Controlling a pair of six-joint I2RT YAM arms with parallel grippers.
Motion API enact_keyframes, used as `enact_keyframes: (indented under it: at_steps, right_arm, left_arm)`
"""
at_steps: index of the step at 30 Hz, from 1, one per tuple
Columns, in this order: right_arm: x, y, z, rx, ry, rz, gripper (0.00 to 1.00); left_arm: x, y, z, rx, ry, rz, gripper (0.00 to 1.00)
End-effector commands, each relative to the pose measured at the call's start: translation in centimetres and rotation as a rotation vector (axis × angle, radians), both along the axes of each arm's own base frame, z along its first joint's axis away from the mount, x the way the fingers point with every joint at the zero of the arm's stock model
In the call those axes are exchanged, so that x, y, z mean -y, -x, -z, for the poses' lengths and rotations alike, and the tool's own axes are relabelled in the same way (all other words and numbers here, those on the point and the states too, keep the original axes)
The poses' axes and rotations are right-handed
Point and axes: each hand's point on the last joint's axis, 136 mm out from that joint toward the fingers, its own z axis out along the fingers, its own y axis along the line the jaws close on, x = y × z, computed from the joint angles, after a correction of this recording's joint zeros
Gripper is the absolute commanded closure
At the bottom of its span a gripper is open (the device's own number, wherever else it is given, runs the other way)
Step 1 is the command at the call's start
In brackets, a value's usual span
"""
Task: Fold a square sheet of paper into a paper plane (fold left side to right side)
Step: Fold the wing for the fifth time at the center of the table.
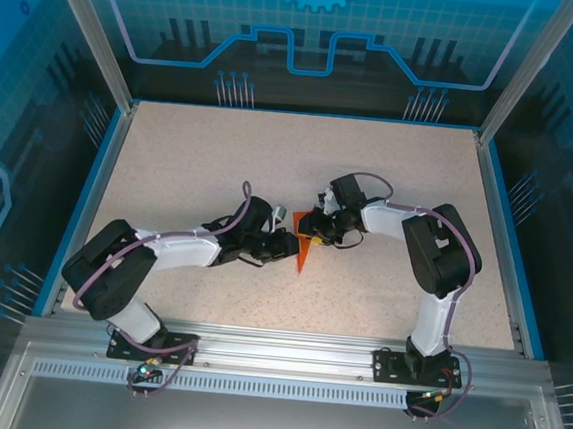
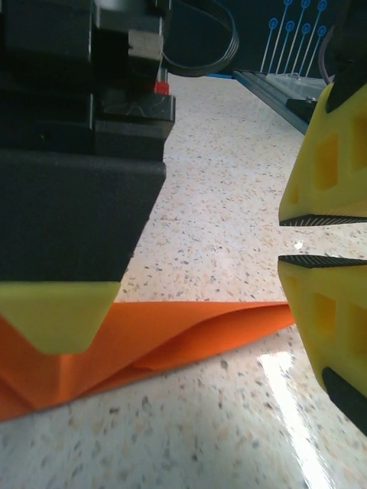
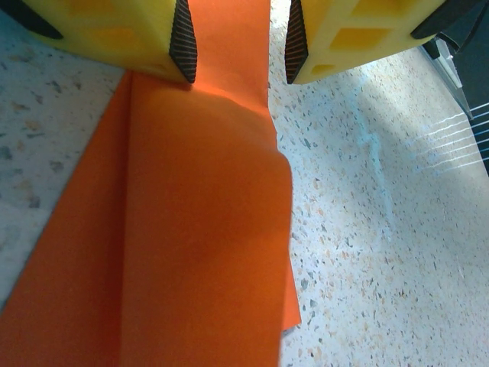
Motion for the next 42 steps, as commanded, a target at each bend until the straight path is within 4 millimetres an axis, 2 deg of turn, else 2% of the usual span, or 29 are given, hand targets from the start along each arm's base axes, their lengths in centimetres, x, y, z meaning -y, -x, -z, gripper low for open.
enact_keyframes:
  at_steps: [1, 6, 17, 25, 33, 42]
  right_arm:
    - [1.9, 2.1, 3.9, -0.119, 0.109, 0.029, 0.6]
    - [1.9, 2.1, 3.8, -0.12, 0.108, 0.026, 0.6]
    - [1.9, 2.1, 3.7, -0.12, 0.112, 0.022, 0.6]
    - [1.9, 2.0, 3.6, -0.114, 0.115, 0.019, 0.6]
    - [1.8, 1.6, 3.4, -0.098, 0.117, 0.01, 0.6]
    - [1.6, -0.4, 2.4, -0.045, 0.106, 0.007, 0.6]
  left_arm:
    - [1.9, -0.8, -0.3, 0.012, 0.031, 0.02, 0.78]
    - [3.4, -0.8, 0.7, -0.001, 0.032, 0.048, 0.79]
    - [2.9, 0.3, 4.8, -0.079, -0.107, 0.053, 0.8]
    - [0.7, 1.2, 7.1, -0.16, -0.199, -0.023, 0.81]
    - [-0.3, 3.0, 9.3, -0.277, -0.169, -0.09, 0.84]
    - [-2.7, 4.4, 12.2, -0.407, -0.131, -0.198, 0.89]
